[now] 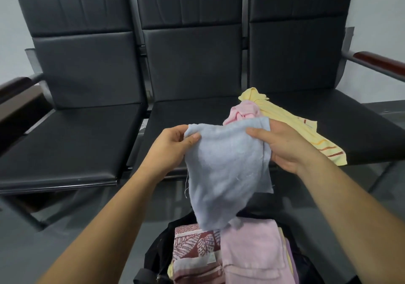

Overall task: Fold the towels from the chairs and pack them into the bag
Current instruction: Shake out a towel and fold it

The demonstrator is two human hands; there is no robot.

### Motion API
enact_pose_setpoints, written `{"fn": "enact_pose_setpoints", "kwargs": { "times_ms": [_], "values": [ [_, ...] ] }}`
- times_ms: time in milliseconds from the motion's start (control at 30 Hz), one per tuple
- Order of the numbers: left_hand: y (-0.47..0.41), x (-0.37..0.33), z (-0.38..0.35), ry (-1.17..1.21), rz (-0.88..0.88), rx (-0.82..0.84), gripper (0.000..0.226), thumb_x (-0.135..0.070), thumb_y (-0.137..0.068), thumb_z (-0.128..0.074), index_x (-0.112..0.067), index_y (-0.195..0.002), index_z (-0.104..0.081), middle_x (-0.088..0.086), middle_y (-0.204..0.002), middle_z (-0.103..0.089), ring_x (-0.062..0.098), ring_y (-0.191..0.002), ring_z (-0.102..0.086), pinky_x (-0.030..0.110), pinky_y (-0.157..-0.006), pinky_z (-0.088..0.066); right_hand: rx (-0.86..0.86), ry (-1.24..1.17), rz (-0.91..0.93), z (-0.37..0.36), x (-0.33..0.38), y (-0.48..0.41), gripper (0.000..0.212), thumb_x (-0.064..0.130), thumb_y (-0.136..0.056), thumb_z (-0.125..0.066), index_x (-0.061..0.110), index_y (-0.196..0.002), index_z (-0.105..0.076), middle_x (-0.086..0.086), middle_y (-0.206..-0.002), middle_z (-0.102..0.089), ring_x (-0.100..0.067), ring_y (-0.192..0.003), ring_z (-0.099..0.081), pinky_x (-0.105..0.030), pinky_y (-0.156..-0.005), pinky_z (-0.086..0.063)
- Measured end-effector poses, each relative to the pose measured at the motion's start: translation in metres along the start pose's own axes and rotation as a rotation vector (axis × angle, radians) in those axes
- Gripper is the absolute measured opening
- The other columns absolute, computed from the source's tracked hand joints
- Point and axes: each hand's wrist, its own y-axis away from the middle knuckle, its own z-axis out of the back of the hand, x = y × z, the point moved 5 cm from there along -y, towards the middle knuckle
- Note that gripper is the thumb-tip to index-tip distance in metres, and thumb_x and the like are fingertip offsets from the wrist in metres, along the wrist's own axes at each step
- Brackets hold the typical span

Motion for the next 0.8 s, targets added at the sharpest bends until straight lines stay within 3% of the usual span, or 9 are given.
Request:
{"fn": "enact_pose_setpoints", "kwargs": {
  "times_ms": [100, 233, 300, 333, 467, 533, 667, 733, 800],
  "values": [
    [0.001, -0.003, -0.002, 0.173, 0.036, -0.030, 0.022, -0.030, -0.100, -0.062, -0.014, -0.103, -0.077, 0.008, -0.099, -0.078, 0.024, -0.091, -0.073, 0.046, -0.088, -0.060, 0.035, -0.281, -0.067, -0.002, 0.004, -0.004, 0.041, 0.024, -0.090, -0.078, 0.012, -0.128, -0.068, -0.008, -0.130, -0.070, -0.024, -0.116, -0.070, -0.045, -0.105, -0.054],
    [-0.001, -0.012, -0.006, 0.537, 0.048, 0.016, 0.028, -0.025, -0.091, -0.064, -0.003, -0.107, -0.072, 0.006, -0.089, -0.075, 0.017, -0.082, -0.072, 0.027, -0.073, -0.058, 0.253, -0.825, -0.037, -0.004, 0.020, -0.005, 0.075, 0.018, -0.087, -0.080, 0.010, -0.152, -0.044, -0.015, -0.146, -0.058, -0.026, -0.132, -0.059, -0.039, -0.108, -0.050],
    [-0.001, -0.015, -0.005, 0.557, -0.006, 0.048, 0.027, -0.013, -0.093, -0.062, 0.000, -0.116, -0.068, 0.007, -0.092, -0.076, 0.018, -0.090, -0.074, 0.027, -0.079, -0.058, 0.285, -0.739, -0.012, -0.004, 0.022, -0.006, 0.086, 0.013, -0.077, -0.088, 0.007, -0.151, -0.044, -0.016, -0.146, -0.057, -0.026, -0.132, -0.060, -0.037, -0.108, -0.051],
    [-0.001, -0.015, -0.003, 0.512, -0.026, 0.043, 0.025, -0.009, -0.095, -0.060, 0.000, -0.118, -0.068, 0.009, -0.098, -0.077, 0.020, -0.096, -0.074, 0.029, -0.083, -0.058, 0.257, -0.621, -0.009, -0.003, 0.021, -0.006, 0.081, 0.011, -0.076, -0.088, 0.005, -0.147, -0.050, -0.017, -0.144, -0.059, -0.027, -0.130, -0.061, -0.039, -0.109, -0.050],
    [0.001, -0.014, 0.006, 0.154, -0.092, -0.087, 0.019, -0.017, -0.099, -0.064, -0.011, -0.113, -0.075, 0.006, -0.105, -0.078, 0.021, -0.103, -0.074, 0.038, -0.094, -0.057, -0.036, -0.235, 0.069, 0.006, 0.022, 0.001, 0.030, 0.011, -0.089, -0.075, 0.005, -0.119, -0.073, -0.014, -0.120, -0.074, -0.029, -0.112, -0.071, -0.048, -0.103, -0.054],
    [0.002, -0.013, 0.009, 0.166, -0.070, -0.148, 0.018, -0.020, -0.099, -0.065, -0.012, -0.109, -0.077, 0.004, -0.103, -0.079, 0.020, -0.098, -0.075, 0.039, -0.093, -0.058, -0.099, -0.148, 0.106, 0.005, 0.027, 0.008, 0.023, 0.013, -0.093, -0.073, 0.009, -0.115, -0.074, -0.008, -0.113, -0.077, -0.025, -0.105, -0.074, -0.043, -0.095, -0.059],
    [-0.002, -0.006, 0.013, 0.331, 0.037, -0.215, 0.016, -0.024, -0.096, -0.069, -0.012, -0.098, -0.080, 0.012, -0.102, -0.078, 0.025, -0.093, -0.073, 0.044, -0.094, -0.056, -0.096, -0.307, 0.049, 0.000, 0.024, -0.003, 0.033, 0.013, -0.087, -0.078, 0.003, -0.118, -0.072, -0.011, -0.120, -0.074, -0.023, -0.110, -0.073, -0.038, -0.096, -0.059],
    [-0.008, -0.005, 0.016, 0.371, 0.053, -0.225, 0.017, -0.023, -0.095, -0.069, -0.010, -0.100, -0.079, 0.012, -0.104, -0.078, 0.028, -0.100, -0.073, 0.044, -0.097, -0.057, 0.001, -0.432, -0.020, -0.008, 0.022, -0.017, 0.052, 0.012, -0.081, -0.081, -0.002, -0.128, -0.065, -0.016, -0.129, -0.069, -0.026, -0.115, -0.070, -0.036, -0.094, -0.060],
    [-0.020, -0.006, 0.021, 0.343, 0.027, -0.223, 0.017, -0.019, -0.097, -0.068, -0.008, -0.105, -0.077, 0.011, -0.106, -0.078, 0.027, -0.102, -0.073, 0.044, -0.096, -0.057, 0.054, -0.418, -0.053, -0.013, 0.023, -0.033, 0.057, 0.008, -0.081, -0.079, -0.005, -0.133, -0.060, -0.020, -0.129, -0.068, -0.027, -0.116, -0.070, -0.033, -0.087, -0.061]
  ]
}}
